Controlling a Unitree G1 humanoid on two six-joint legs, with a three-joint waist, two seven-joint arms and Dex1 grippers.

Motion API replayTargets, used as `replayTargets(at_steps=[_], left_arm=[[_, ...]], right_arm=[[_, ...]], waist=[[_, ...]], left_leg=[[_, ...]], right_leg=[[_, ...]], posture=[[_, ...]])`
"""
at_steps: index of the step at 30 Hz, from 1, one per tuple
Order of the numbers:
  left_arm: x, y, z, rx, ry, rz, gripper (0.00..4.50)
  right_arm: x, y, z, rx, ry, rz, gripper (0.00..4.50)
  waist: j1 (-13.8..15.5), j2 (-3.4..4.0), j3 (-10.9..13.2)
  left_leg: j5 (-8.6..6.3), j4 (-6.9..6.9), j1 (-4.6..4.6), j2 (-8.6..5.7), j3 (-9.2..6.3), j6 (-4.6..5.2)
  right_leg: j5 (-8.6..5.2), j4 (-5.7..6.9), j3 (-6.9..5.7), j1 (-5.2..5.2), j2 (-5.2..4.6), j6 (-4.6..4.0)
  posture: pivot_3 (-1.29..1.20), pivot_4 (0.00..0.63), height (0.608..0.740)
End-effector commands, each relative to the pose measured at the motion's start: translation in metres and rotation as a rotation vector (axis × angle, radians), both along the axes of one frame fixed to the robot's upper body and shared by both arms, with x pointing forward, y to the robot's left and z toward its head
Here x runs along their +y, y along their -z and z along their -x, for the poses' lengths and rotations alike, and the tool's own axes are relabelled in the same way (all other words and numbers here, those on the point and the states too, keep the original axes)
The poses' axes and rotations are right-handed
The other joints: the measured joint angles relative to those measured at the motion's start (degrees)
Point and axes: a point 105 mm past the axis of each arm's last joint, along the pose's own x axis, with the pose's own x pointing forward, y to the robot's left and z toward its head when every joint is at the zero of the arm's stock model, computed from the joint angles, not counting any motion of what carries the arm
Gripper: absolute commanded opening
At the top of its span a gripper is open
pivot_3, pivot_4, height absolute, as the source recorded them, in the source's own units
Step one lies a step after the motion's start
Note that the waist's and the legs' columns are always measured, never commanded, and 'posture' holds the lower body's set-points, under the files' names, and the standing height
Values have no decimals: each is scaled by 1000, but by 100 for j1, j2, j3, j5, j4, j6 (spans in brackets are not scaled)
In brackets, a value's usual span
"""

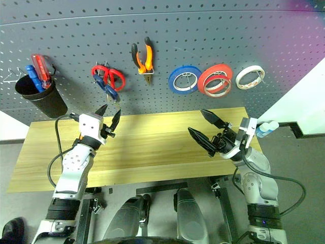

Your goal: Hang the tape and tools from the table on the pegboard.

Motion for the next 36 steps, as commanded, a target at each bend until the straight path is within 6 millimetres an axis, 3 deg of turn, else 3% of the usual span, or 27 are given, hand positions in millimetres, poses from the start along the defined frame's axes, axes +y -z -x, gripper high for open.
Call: replayTargets(at_steps=[1,3,4,11,17,23,29,36], left_arm=[[-1,-8,4,-32,20,2,3717],[0,-5,5,-18,11,5,4405],[1,-4,5,-15,8,2,4463],[18,15,19,74,-16,2,4463],[44,33,27,181,-95,-36,4463],[92,60,40,347,-269,20,4463],[128,64,37,397,-396,57,4463],[141,52,22,391,-428,28,4463]], right_arm=[[4,-11,8,-52,-26,-17,4500],[6,-12,9,-57,-43,-14,4500],[7,-13,9,-60,-47,-19,4500],[21,-26,14,-102,-98,-46,4500],[31,-23,17,-103,-150,-22,4500],[36,-19,22,-105,-199,30,4500],[37,-7,30,-92,-239,123,4500],[32,-3,25,-51,-187,178,4500]], waist=[[3,0,0],[3,0,-1],[3,0,-1],[-11,3,-2],[-4,4,-3],[-4,4,-3],[19,4,-1],[11,4,15]], left_leg=[[0,1,0,0,0,0],[0,3,0,0,1,0],[0,3,0,0,1,0],[0,3,2,1,1,0],[0,4,2,0,1,0],[-1,4,2,1,0,1],[-1,4,4,0,-1,1],[-1,4,3,1,-3,2]], right_leg=[[0,0,0,0,0,0],[0,1,1,1,0,0],[0,1,1,1,0,0],[0,4,4,0,1,0],[0,5,4,0,0,0],[0,5,5,0,0,0],[0,8,3,1,-2,0],[-1,6,4,2,-3,-1]], posture=[[-170,230,740],[-169,231,740],[-170,231,740],[-177,241,740],[-172,242,740],[-157,247,740],[-127,279,740],[-92,331,740]])
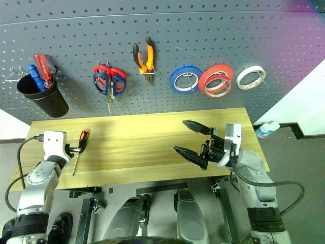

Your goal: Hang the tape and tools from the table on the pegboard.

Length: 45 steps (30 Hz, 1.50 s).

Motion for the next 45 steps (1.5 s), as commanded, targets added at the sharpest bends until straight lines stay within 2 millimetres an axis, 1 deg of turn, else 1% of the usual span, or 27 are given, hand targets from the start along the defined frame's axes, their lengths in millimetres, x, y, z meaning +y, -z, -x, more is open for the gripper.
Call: replayTargets(at_steps=[1,5,7,9,13,16,19,28,31,33,35,39,40,42,44,45], left_arm=[[11,-9,-3,-13,-31,-19,4463],[11,-4,-7,14,-34,5,4463],[11,0,-7,36,-31,-24,4463],[16,10,-2,88,-59,-12,4463],[30,20,4,120,-106,2,4463],[34,25,5,148,-95,0,4463],[33,24,5,135,-88,-1,4463],[29,30,-6,148,-49,37,4463],[27,35,-10,170,-28,61,4463],[27,39,-11,188,-20,41,4463],[26,40,-12,183,-11,71,4463],[20,51,-11,226,12,126,4463],[20,54,-10,242,14,123,4078],[22,61,-7,274,-6,131,3538],[19,61,-7,268,5,178,2847],[19,61,-6,275,8,169,2520]], right_arm=[[0,-9,1,-35,23,17,4500],[0,-11,1,-29,24,28,4500],[0,-12,1,-26,26,25,4500],[-2,-11,1,-21,31,33,4500],[-6,-10,4,-4,47,43,4500],[-7,-8,8,9,52,53,4500],[-9,-8,12,21,67,51,4500],[-17,-10,17,34,110,59,4500],[-20,-11,19,36,128,66,4500],[-22,-12,19,39,135,68,4500],[-23,-12,20,39,138,73,4500],[-24,-13,21,40,145,74,4500],[-25,-13,21,40,151,74,4500],[-26,-13,21,42,151,76,4500],[-27,-13,21,43,159,74,4500],[-27,-12,20,42,157,76,4500]], waist=[[-6,2,9],[2,3,24],[2,4,32],[2,6,46],[0,11,113],[3,5,176],[3,6,262],[-2,15,389],[-12,13,418],[-19,8,435],[-22,4,446],[-14,17,483],[-12,20,486],[-15,22,490],[-21,26,494],[-26,28,496]], left_leg=[[-1,-1,0,0,0,1],[-1,-3,0,0,0,2],[-1,-3,-1,0,0,2],[-2,-4,-2,0,0,3],[-3,-7,-2,1,0,5],[-3,-13,-4,2,0,5],[-5,-13,-10,3,-1,8],[-11,-23,-20,3,1,17],[-11,-24,-21,3,2,17],[-11,-25,-21,3,2,17],[-11,-27,-21,3,3,17],[-10,-33,-22,3,2,17],[-10,-33,-21,3,2,17],[-11,-33,-21,3,2,17],[-11,-34,-21,3,2,16],[-10,-35,-20,3,3,16]], right_leg=[[0,0,1,0,0,0],[0,-3,3,-1,0,0],[-1,-3,3,-1,0,0],[-1,-6,4,-1,-1,0],[-1,-10,6,-1,-2,0],[-1,-15,5,-2,-3,0],[-1,-21,6,-3,-5,0],[-1,-50,5,-7,-6,1],[0,-51,6,-9,-6,2],[-1,-51,6,-10,-6,2],[-1,-52,6,-11,-6,3],[-1,-54,6,-13,-6,3],[-1,-54,6,-13,-6,3],[-2,-55,6,-12,-6,4],[-2,-55,6,-12,-6,5],[-2,-54,7,-12,-6,6]], posture=[[-90,334,740],[-89,342,740],[-92,344,740],[-94,353,740],[-100,372,740],[-102,386,740],[-112,405,740],[-149,415,740],[-163,419,740],[-170,422,740],[-177,423,740],[-182,425,740],[-184,426,740],[-182,427,740],[-182,427,740],[-180,429,740]])
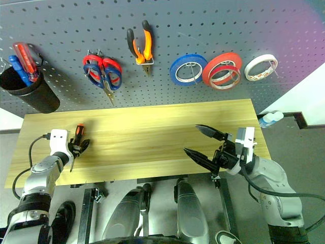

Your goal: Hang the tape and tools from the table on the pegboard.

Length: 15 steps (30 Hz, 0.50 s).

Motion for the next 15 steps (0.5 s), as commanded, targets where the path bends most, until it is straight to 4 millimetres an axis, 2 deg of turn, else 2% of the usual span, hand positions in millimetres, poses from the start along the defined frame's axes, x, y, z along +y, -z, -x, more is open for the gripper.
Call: replayTargets(at_steps=[1,5,6,11,15], left_arm=[[6,14,12,61,-21,21,2134],[4,14,12,70,-18,29,709],[3,15,12,71,-17,30,541],[-1,12,15,44,-38,9,544],[-13,4,16,9,-39,42,544]], right_arm=[[-2,-8,4,-35,2,0,4500],[-1,-7,3,-31,-2,1,4500],[-1,-6,3,-30,-3,2,4500],[-1,-3,-1,-30,-1,0,4500],[-2,-1,-6,-35,9,-8,4500]], waist=[[-8,5,6],[0,13,17],[0,14,18],[1,14,19],[6,13,18]], left_leg=[[0,-1,1,0,0,0],[1,-7,2,0,1,-1],[0,-8,2,0,1,-1],[1,-32,4,0,6,-2],[3,-49,3,0,7,-5]], right_leg=[[0,0,1,0,0,0],[-1,-1,1,0,0,2],[-2,-2,1,0,0,3],[-3,-15,7,-6,-1,5],[-4,-19,8,-15,-1,7]], posture=[[-180,429,740],[-174,429,740],[-173,427,740],[-161,411,740],[-150,392,740]])
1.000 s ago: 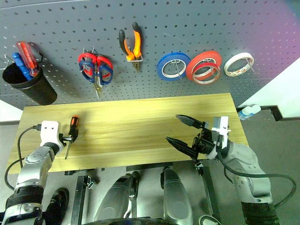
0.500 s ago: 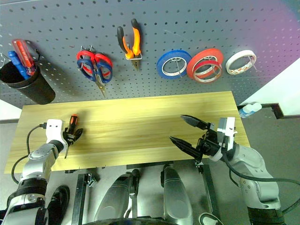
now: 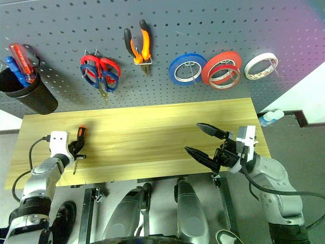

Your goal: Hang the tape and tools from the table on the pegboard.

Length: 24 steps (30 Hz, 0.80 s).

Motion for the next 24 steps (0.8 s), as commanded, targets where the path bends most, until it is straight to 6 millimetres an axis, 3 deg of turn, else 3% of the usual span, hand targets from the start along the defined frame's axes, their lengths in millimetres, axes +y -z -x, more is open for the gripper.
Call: replayTargets(at_steps=[1,10,16,24], left_arm=[[-8,0,7,-3,-6,21,544],[-58,-27,29,-86,215,-48,544],[-62,-48,34,-171,292,-166,544],[-69,-82,40,-408,345,-300,544]], right_arm=[[0,-1,-2,-28,2,-11,4500],[0,4,-15,-52,9,-38,4500],[-1,0,-22,-85,-8,-99,4500],[2,-1,-36,-137,-30,-98,4500]], waist=[[8,-1,-1],[15,-7,-6],[17,-12,-22],[31,-25,-138]], left_leg=[[0,-3,0,0,1,0],[3,-5,-6,0,1,-6],[8,-5,-6,-1,-1,-16],[12,-5,-19,-2,0,-21]], right_leg=[[-1,-1,0,0,0,1],[0,0,0,-8,0,1],[1,7,-2,-11,1,-1],[2,6,-5,-25,1,-3]], posture=[[-146,383,740],[-114,332,740],[-104,295,740],[-89,231,740]])
